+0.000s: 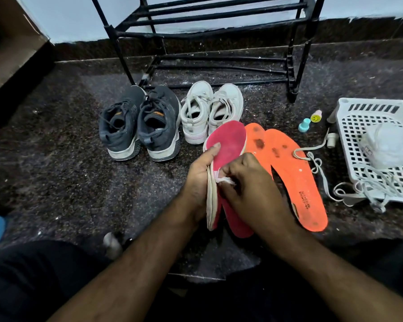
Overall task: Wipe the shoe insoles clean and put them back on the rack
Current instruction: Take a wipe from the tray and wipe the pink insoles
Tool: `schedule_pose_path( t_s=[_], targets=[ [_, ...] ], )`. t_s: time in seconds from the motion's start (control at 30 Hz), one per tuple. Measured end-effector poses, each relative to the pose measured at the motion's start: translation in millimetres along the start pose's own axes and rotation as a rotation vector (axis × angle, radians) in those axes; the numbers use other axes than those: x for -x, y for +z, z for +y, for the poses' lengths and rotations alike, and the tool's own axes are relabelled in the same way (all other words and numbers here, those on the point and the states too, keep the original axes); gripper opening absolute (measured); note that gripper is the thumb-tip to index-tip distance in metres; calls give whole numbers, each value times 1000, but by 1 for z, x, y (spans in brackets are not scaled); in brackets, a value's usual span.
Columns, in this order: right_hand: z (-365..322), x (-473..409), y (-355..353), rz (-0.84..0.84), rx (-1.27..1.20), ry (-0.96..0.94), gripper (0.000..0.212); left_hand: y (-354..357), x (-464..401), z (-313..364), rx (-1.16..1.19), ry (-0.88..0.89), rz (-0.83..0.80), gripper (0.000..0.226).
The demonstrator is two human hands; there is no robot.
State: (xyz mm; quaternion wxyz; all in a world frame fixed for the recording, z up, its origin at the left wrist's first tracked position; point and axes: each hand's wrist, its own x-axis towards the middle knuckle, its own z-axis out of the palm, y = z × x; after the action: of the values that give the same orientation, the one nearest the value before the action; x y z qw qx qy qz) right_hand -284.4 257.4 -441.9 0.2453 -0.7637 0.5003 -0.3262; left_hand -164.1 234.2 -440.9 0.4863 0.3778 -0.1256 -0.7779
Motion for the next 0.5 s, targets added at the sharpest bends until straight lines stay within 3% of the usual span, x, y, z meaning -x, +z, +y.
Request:
schedule_pose_path(
  t_s=[0.13, 0.3, 0.43, 0.5],
  targets=[
    [18, -23, -18, 50, 134, -64, 7, 3, 0, -5, -39, -44, -33, 30],
    [42, -45, -43, 237, 102, 47, 12, 6, 2, -9, -72, -104, -63, 41],
    [24, -27, -25, 67, 68, -82, 14, 7, 5, -5, -89, -112, -92, 38],
    [25, -29, -25, 61, 93, -104, 13, 7, 5, -4, -79, -109, -138, 44]
  ],
)
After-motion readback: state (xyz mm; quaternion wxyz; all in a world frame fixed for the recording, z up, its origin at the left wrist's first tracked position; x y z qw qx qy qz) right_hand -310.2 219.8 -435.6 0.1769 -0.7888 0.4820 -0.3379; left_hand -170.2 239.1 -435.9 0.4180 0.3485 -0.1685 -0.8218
